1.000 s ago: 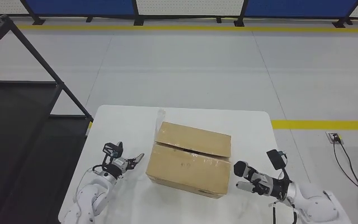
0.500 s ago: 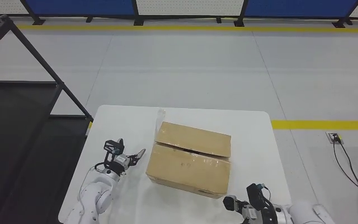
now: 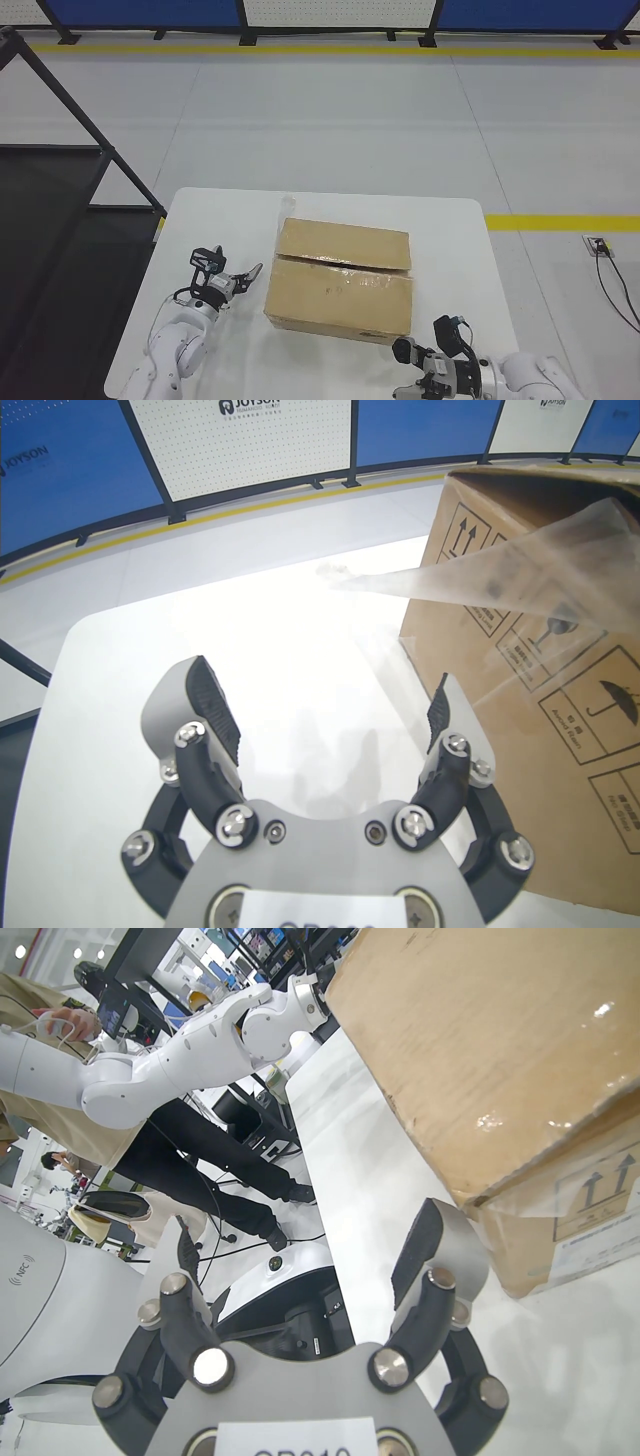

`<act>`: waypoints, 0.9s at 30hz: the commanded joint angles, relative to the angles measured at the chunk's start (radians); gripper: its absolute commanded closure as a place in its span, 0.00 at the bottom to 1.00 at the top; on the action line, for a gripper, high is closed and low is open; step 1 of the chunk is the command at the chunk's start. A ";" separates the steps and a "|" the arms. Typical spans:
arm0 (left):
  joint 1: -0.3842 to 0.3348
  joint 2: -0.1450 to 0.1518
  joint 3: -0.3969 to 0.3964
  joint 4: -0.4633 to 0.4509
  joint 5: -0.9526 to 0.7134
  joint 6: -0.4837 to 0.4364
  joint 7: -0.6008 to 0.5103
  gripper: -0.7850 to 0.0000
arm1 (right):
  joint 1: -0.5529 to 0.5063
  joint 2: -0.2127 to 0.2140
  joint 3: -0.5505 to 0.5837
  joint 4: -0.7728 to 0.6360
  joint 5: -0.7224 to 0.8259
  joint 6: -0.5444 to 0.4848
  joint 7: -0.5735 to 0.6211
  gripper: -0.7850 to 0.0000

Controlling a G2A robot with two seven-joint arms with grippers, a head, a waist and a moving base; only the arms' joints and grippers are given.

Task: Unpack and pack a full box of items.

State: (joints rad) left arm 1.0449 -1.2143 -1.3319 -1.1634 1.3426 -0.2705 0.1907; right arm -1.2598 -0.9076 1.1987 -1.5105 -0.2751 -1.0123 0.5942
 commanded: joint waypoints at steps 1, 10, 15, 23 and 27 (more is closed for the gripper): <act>0.000 0.000 0.000 0.001 0.000 0.002 -0.002 0.00 | 0.010 0.002 -0.004 0.015 0.013 0.000 -0.021 0.00; -0.042 -0.004 0.034 0.048 0.093 0.054 -0.028 0.00 | 0.013 0.029 0.001 -0.015 0.063 0.000 -0.047 0.00; -0.126 -0.021 0.086 0.132 0.127 0.094 0.013 0.00 | -0.046 0.058 0.050 -0.055 0.078 0.000 -0.095 0.00; -0.251 -0.055 0.182 0.266 0.162 0.095 0.089 0.00 | -0.098 0.084 0.073 -0.078 0.048 0.000 -0.196 0.00; -0.290 -0.070 0.214 0.324 0.168 0.105 0.120 0.00 | -0.120 0.098 0.081 -0.085 0.021 0.000 -0.244 0.00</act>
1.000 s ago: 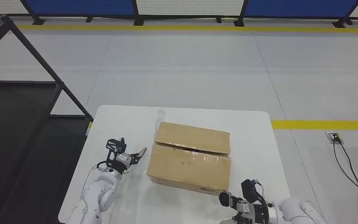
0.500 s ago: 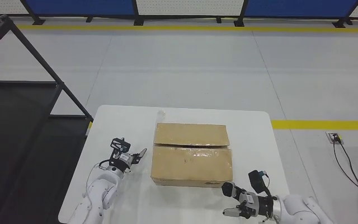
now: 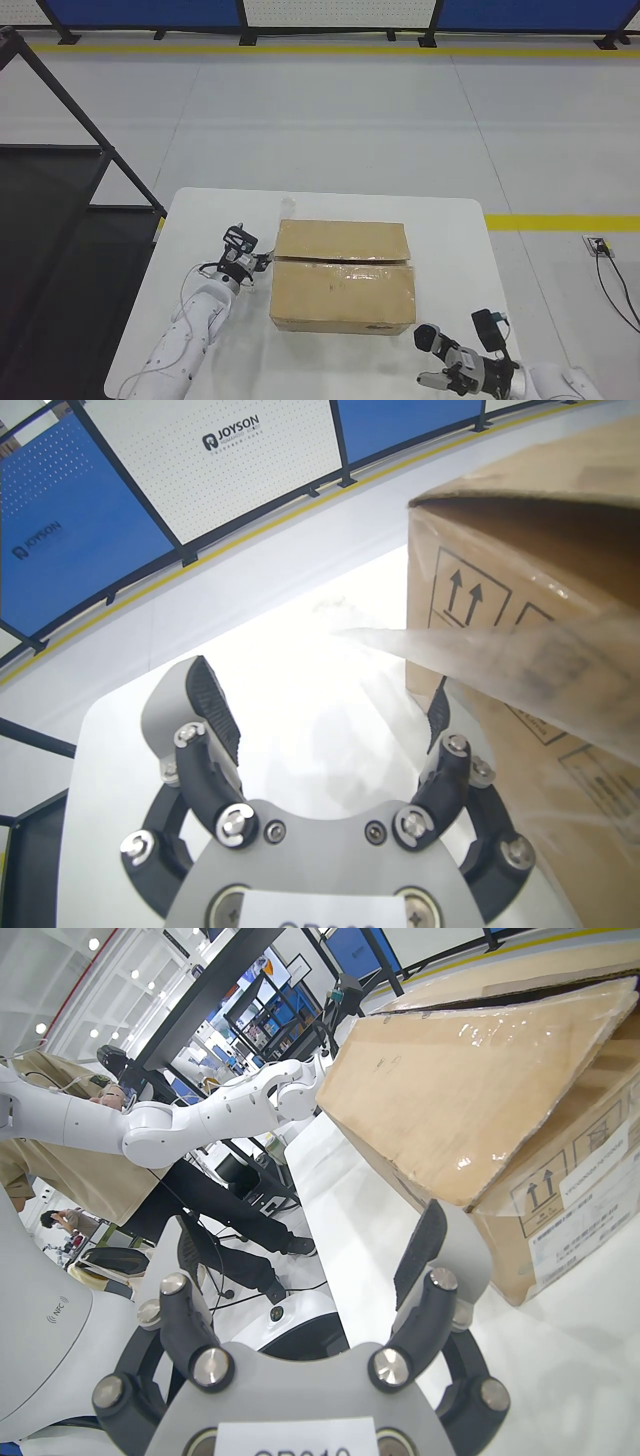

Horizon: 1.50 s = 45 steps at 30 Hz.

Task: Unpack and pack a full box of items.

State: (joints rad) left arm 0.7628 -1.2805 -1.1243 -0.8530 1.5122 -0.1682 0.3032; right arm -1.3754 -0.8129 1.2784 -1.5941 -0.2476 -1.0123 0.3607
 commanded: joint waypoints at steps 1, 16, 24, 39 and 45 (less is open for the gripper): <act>-0.015 -0.006 0.011 0.026 -0.002 0.006 0.013 0.00 | -0.009 0.007 0.002 -0.003 -0.014 0.000 -0.021 0.00; -0.030 -0.030 -0.016 0.087 -0.106 0.106 0.129 0.00 | 0.017 0.051 -0.062 0.010 -0.066 0.000 -0.134 0.00; -0.015 -0.015 0.003 0.120 0.019 0.052 0.101 0.00 | 0.042 0.073 -0.104 0.024 -0.080 0.000 -0.179 0.00; -0.002 -0.022 -0.001 0.153 0.024 0.111 0.101 0.00 | 0.078 0.111 -0.177 0.043 -0.120 0.000 -0.272 0.00; -0.008 -0.030 0.025 0.144 0.060 0.117 0.108 0.00 | 0.097 0.123 -0.208 0.052 -0.137 0.000 -0.307 0.00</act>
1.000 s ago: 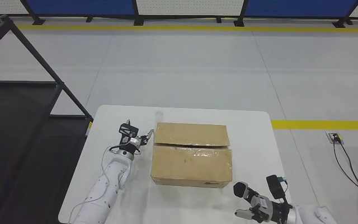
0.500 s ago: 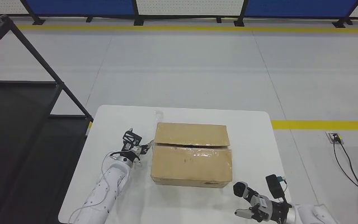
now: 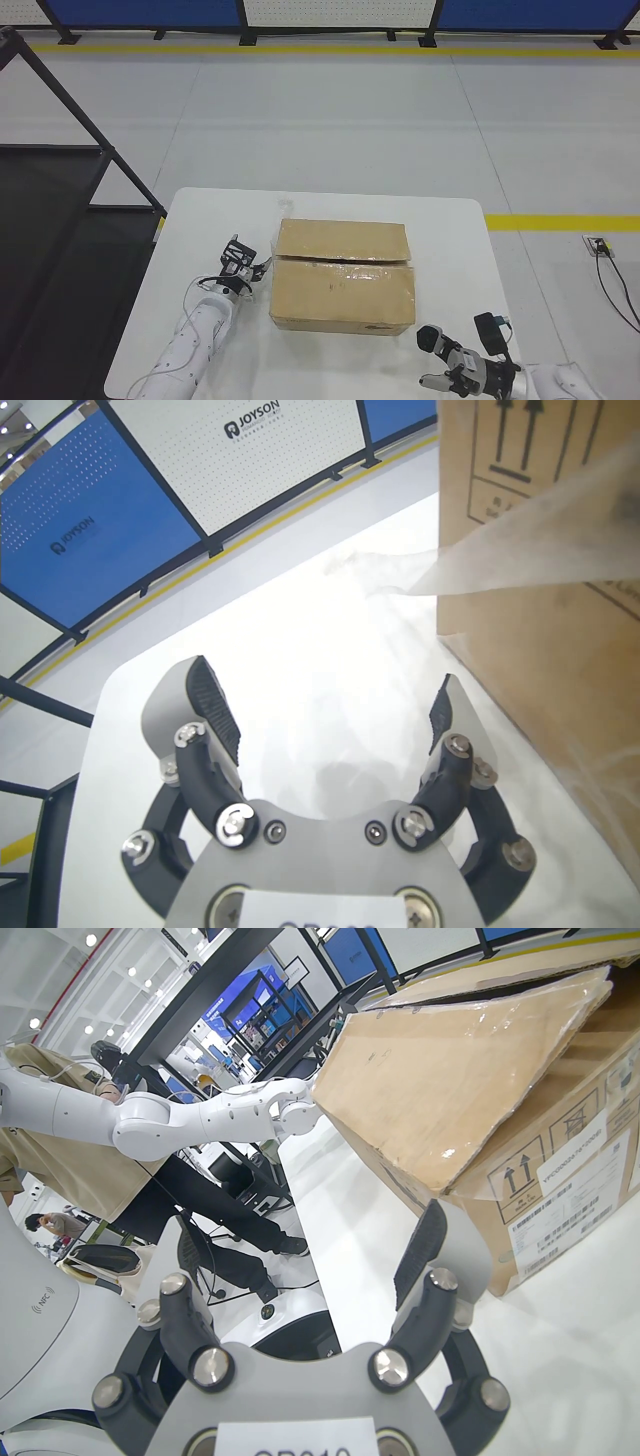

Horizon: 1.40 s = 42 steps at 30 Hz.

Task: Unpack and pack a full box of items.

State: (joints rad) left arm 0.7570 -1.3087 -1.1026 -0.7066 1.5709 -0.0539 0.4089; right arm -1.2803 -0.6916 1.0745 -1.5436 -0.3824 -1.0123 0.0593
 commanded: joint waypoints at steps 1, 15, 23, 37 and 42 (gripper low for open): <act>-0.004 -0.004 0.006 -0.004 0.002 0.012 0.008 0.00 | 0.005 0.004 -0.008 0.003 -0.005 0.000 -0.013 0.00; -0.037 -0.030 0.049 0.017 0.057 0.102 0.060 0.14 | 0.019 0.035 -0.065 0.014 -0.064 0.000 -0.124 0.00; -0.040 -0.038 0.048 0.022 0.051 0.126 0.108 0.66 | 0.030 0.053 -0.098 0.016 -0.103 0.000 -0.183 0.00; -0.028 -0.035 -0.001 0.016 0.017 0.170 0.158 1.00 | 0.060 0.080 -0.165 0.029 -0.152 0.000 -0.285 0.00; -0.021 -0.025 -0.069 0.017 -0.092 0.115 0.137 1.00 | 0.076 0.087 -0.185 0.051 -0.156 0.000 -0.305 0.00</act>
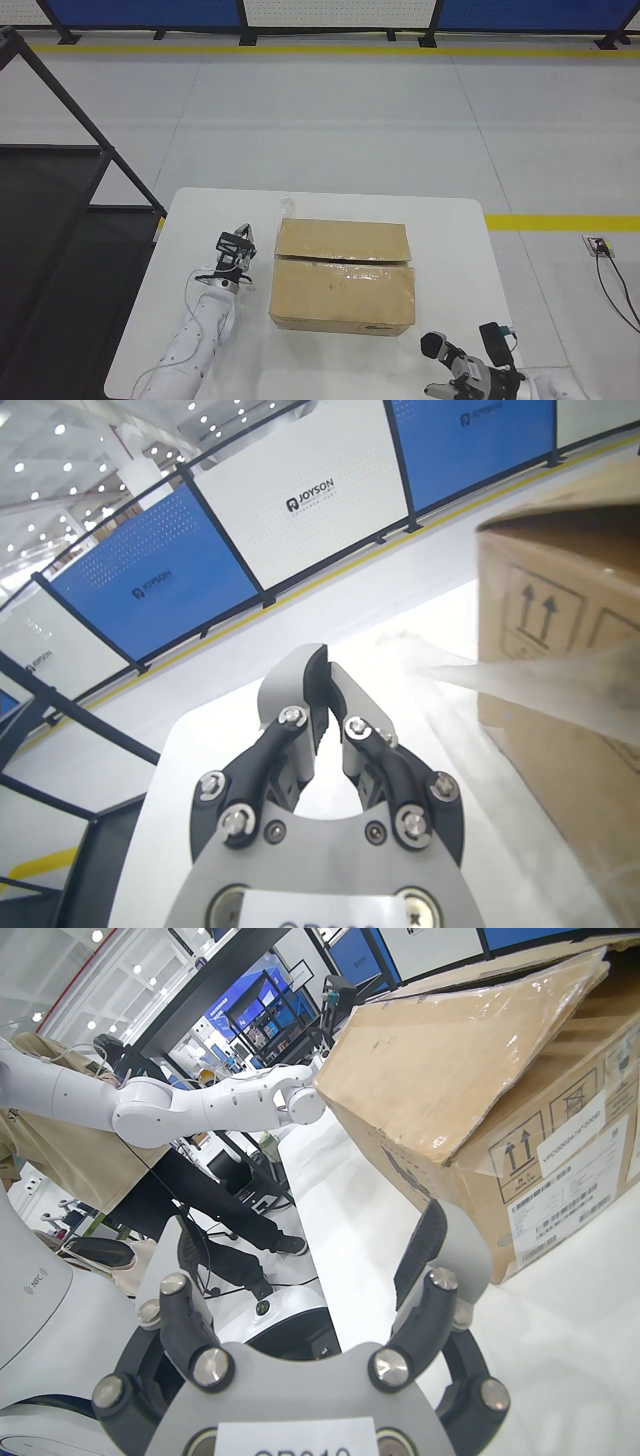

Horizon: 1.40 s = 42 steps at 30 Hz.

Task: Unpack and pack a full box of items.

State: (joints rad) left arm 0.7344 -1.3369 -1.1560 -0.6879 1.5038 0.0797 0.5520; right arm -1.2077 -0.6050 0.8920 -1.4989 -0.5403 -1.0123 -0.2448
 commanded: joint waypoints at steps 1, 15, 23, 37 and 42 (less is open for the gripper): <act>0.005 0.006 -0.030 -0.006 -0.044 -0.036 -0.013 1.00 | 0.007 0.001 -0.005 0.013 0.009 0.000 -0.006 0.00; 0.195 0.088 -0.263 -0.345 -0.240 -0.462 -0.215 1.00 | 0.109 -0.039 -0.012 0.112 0.201 0.000 -0.028 0.00; 0.317 0.119 -0.351 -0.491 -0.291 -0.592 -0.350 1.00 | 0.313 -0.099 -0.109 0.236 0.526 0.000 0.315 0.00; 0.234 0.102 -0.262 -0.476 -0.216 -0.354 -0.436 1.00 | 0.341 -0.136 -0.080 0.240 0.591 0.000 0.457 0.00; 0.183 0.096 -0.236 -0.431 -0.179 -0.297 -0.469 0.00 | 0.236 -0.118 0.003 0.187 0.497 0.000 0.367 0.00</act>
State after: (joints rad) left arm 0.9129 -1.2414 -1.3901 -1.1157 1.3269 -0.2086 0.0810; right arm -0.9479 -0.7264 0.8775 -1.3037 -0.0248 -1.0123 0.1417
